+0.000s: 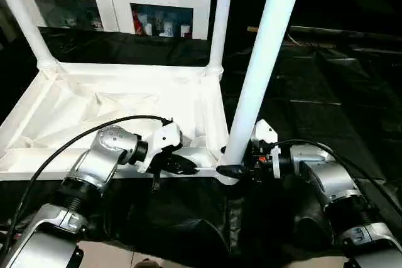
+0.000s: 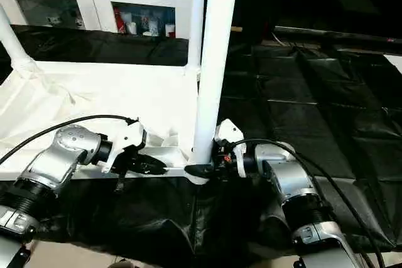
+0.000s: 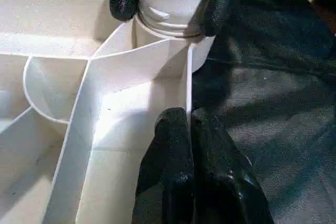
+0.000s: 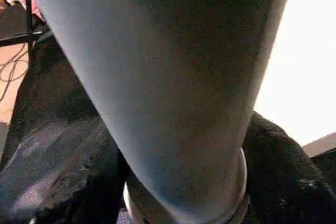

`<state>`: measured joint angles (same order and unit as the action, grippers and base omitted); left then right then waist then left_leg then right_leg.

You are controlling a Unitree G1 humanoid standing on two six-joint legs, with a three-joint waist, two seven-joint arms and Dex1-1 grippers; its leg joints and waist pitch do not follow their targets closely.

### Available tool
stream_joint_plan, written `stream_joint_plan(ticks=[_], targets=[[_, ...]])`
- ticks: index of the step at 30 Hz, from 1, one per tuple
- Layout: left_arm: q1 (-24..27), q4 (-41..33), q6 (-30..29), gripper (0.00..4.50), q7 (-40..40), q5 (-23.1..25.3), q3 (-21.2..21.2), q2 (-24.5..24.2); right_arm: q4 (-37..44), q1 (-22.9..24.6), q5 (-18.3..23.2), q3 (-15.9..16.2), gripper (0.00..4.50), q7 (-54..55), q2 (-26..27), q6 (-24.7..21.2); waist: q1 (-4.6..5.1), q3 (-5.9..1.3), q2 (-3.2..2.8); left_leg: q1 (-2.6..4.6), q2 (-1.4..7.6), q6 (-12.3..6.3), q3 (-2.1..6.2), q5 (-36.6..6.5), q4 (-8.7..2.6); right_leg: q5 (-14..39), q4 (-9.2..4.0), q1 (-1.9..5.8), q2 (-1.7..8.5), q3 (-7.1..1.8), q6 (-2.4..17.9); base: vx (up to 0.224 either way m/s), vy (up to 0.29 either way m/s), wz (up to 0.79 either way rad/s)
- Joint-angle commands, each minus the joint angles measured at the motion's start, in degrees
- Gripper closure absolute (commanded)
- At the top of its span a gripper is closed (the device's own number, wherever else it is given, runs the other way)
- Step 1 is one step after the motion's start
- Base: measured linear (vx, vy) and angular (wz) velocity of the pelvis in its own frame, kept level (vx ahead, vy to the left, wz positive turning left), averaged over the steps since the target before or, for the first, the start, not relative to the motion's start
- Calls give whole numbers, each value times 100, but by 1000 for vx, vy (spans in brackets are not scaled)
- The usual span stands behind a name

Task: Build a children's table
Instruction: Rotate leg to tighten

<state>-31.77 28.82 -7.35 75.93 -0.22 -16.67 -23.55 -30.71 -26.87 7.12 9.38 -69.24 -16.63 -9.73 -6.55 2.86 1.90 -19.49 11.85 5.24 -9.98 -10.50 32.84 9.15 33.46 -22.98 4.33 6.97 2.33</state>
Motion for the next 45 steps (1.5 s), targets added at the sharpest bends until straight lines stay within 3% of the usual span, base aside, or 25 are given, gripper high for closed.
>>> stream_joint_plan(ticks=[1, 2, 3, 4, 5, 8, 9, 13, 17, 18, 21, 23, 26, 31, 37, 40, 45], targets=[[-248, 112, -26, 450, -650, 62, 50, 359, -189, 0, -77, 140, 183, 508, 351, -83, 14, -355, -55, 11, 187, -207, 31, -1212, -362, 1904, -417, 318, 454, -350, 830, 0, 0, 0], [-289, 181, -38, 450, -802, 84, 90, 413, -271, -25, -113, 94, 183, 714, 414, -44, 19, -353, -55, 20, 182, -182, 34, -1247, -360, 2008, -431, 314, 462, -348, 799, 0, 0, 0], [-335, 256, -51, 450, -972, 109, 134, 473, -359, -52, -150, 44, 188, 941, 482, 2, 44, -323, -47, 49, 154, -116, 46, -1454, -365, 2566, -517, 305, 472, -320, 617, 0, 0, 0], [-378, 314, -77, 450, -1087, 106, 175, 532, -465, -94, -179, -16, 188, 1194, 559, -1, 44, -323, -47, 49, 154, -116, 46, -1454, -365, 2566, -517, 305, 472, -320, 617, 0, 0, 0], [-409, 353, -93, 450, -1162, 104, 199, 575, -560, -134, -202, -71, 189, 1423, 627, -30, 57, -321, -47, 70, 142, -99, 52, -1513, -361, 2855, -552, 290, 480, -317, 489, 0, 0, 0], [-561, 552, -149, 450, -1626, 203, 246, 759, -974, -301, -253, -334, 189, 2430, 952, -95, 107, -334, -43, 43, 142, -70, 74, -1480, -371, 2879, -551, 305, 478, -307, 408, 0, 0, 0], [-701, 732, -207, 450, -2036, 264, 299, 943, -1127, -354, -235, -453, 189, 2908, 1194, -104, 136, -329, -46, 63, 141, -59, 66, -1491, -367, 2839, -556, 269, 469, -313, 435, 0, 0, 0], [-967, 1067, -313, 450, -2846, 311, 433, 1334, -1338, -445, -221, -626, 189, 3765, 1700, -167, 141, -345, -59, 72, 141, -69, 63, -1417, -366, 2583, -531, 270, 471, -324, 513, 0, 0, 0], [-1073, 1202, -253, 450, -3160, 348, 474, 1572, -1477, -517, -309, -528, 189, 3996, 2033, 34, 125, -373, -61, 22, 155, -118, 54, -1242, -370, 2037, -450, 308, 474, -350, 660, 0, 0, 0], [-1076, 1201, -241, 450, -3165, 351, 463, 1605, -1506, -534, -331, -488, 133, 3981, 2086, 105, 124, -370, -61, 22, 158, -121, 52, -1232, -371, 1992, -449, 308, 474, -352, 679, 0, 0, 0], [-1044, 1170, -179, 450, -3039, 338, 415, 1627, -1573, -585, -286, -518, 133, 3911, 2160, 169, 132, -350, -67, 31, 155, -151, 48, -1351, -379, 2094, -468, 305, 471, -350, 694, 0, 0, 0], [-970, 1090, -113, 450, -2866, 338, 357, 1584, -1547, -605, -238, -556, 101, 3822, 2139, 130, 134, -343, -63, 44, 152, -153, 55, -1443, -385, 2362, -503, 303, 481, -346, 601, 0, 0, 0], [-814, 954, -7, 450, -2528, 309, 271, 1405, -1406, -588, -216, -495, 88, 3432, 1927, 155, 135, -352, -57, 26, 160, -173, 62, -1408, -390, 2305, -491, 315, 485, -351, 590, 0, 0, 0], [-616, 742, 101, 450, -1964, 265, 226, 1103, -1142, -529, -155, -375, 88, 2434, 1431, 227, 130, -391, -44, -33, 175, -334, 45, -993, -357, 1416, -359, 359, 470, -368, 868, 0, 0, 0], [-351, 386, 242, 450, -1060, 132, 69, 670, -792, -460, -56, -256, 88, 1411, 869, 166, 92, -385, -63, -23, 208, -409, 15, -886, -344, 1304, -341, 338, 457, -368, 975, 0, 0, 0], [-211, 137, 223, 450, -527, -12, 26, 437, -439, -304, -5, -72, 88, 609, 459, 28, 65, -381, -41, -33, 218, -434, 14, -891, -341, 1264, -324, 347, 447, -359, 1006, 0, 0, 0], [-109, -54, 151, 450, -190, -100, -20, 281, -194, -150, 0, 97, 88, 33, 140, -59, -9, -373, -32, -32, 213, -379, 13, -934, -343, 1603, -358, 335, 472, -365, 875, 0, 0, 0]])
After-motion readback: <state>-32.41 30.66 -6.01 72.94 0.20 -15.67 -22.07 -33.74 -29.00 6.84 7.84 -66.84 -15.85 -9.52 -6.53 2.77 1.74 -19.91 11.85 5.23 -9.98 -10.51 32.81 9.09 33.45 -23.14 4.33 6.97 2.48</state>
